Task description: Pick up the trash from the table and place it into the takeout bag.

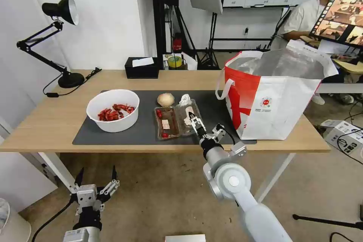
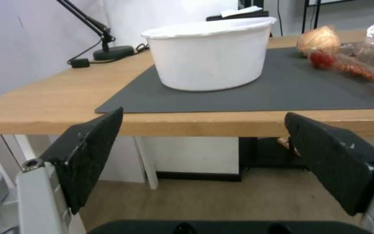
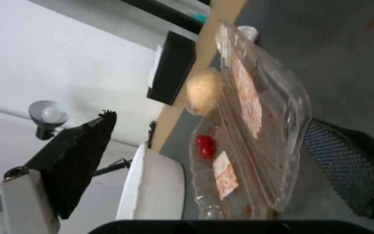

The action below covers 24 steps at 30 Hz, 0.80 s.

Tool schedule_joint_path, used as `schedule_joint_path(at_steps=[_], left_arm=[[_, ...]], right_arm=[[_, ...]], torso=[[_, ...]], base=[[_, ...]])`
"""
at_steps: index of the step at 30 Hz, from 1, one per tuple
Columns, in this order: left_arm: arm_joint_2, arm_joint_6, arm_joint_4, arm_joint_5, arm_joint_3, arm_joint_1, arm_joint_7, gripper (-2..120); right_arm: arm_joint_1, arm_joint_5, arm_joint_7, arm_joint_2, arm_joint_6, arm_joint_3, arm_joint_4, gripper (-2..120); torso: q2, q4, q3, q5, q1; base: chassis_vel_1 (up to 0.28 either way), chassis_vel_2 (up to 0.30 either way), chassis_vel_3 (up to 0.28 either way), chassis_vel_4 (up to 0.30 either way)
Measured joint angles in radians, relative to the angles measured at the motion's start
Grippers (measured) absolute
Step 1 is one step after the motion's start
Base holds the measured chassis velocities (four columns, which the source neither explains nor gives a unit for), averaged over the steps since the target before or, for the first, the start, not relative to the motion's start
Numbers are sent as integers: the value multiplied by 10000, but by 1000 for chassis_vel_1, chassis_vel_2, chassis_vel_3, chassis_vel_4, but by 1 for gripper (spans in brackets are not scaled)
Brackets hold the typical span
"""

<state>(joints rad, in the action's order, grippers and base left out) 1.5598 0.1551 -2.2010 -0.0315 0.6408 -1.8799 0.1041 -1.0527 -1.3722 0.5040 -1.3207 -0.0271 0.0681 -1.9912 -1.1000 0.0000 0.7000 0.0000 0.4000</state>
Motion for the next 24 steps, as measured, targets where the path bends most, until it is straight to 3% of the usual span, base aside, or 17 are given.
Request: schedule_joint_path(at_steps=[15,22,24], left_arm=[[28,64,-52,-3,21,-41,4,100],[29,88,-122,-6,76,-91,32,100],[36,89,-167,-10,82,-96,37,100]], right_arm=[[811,-202,-99,105,273,-324,-209,100],[1317,-1004,138,54,693,-729,114,100],[1670,-1852,585,-25,1148,-790,349,100]], torso=[[0,0,0,0,0],[0,0,0,-1,0],[0,0,0,-1,0]], base=[[0,0,0,0],[0,0,0,0],[0,0,0,0]])
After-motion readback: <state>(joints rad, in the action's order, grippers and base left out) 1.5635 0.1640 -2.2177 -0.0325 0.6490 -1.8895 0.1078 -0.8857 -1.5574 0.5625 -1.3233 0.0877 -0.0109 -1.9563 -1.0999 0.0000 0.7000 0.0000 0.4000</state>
